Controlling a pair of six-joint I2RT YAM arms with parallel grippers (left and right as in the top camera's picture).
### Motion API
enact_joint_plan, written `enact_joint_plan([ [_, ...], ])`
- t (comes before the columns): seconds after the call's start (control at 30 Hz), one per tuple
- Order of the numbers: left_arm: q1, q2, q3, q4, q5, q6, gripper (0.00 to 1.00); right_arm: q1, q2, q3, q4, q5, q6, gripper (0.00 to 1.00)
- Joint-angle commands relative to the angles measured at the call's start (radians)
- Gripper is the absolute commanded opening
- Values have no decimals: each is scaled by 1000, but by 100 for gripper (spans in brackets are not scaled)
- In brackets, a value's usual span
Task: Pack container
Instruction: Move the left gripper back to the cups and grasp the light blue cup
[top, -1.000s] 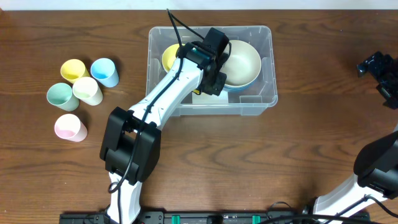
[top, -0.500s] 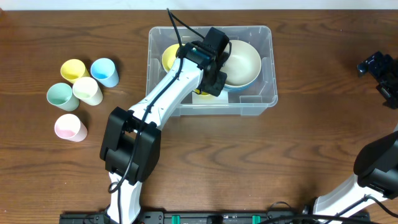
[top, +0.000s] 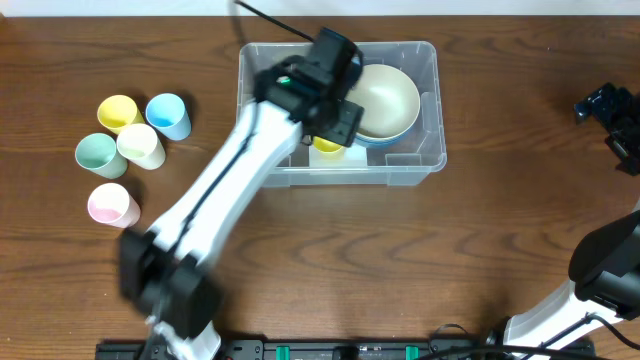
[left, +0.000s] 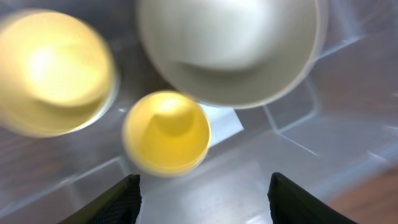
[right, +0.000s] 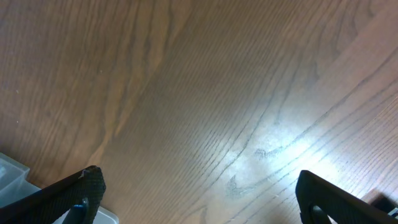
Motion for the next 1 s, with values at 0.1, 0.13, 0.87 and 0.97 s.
enact_joint_plan([
  [0.1,153,-257,10,-175,-233,-143,67,1,-5,-3,0,5,16,99],
  [0.13,196,-280,10,-208,-265,-162,67,1,-5,-3,0,5,16,99],
  [0.87,534,111,-14,-46,-210,80,73,1,-5,-3,0,5,16,99],
  [0.97,534,177,-14,-16,-211,105,73,1,-5,-3,0,5,16,99],
])
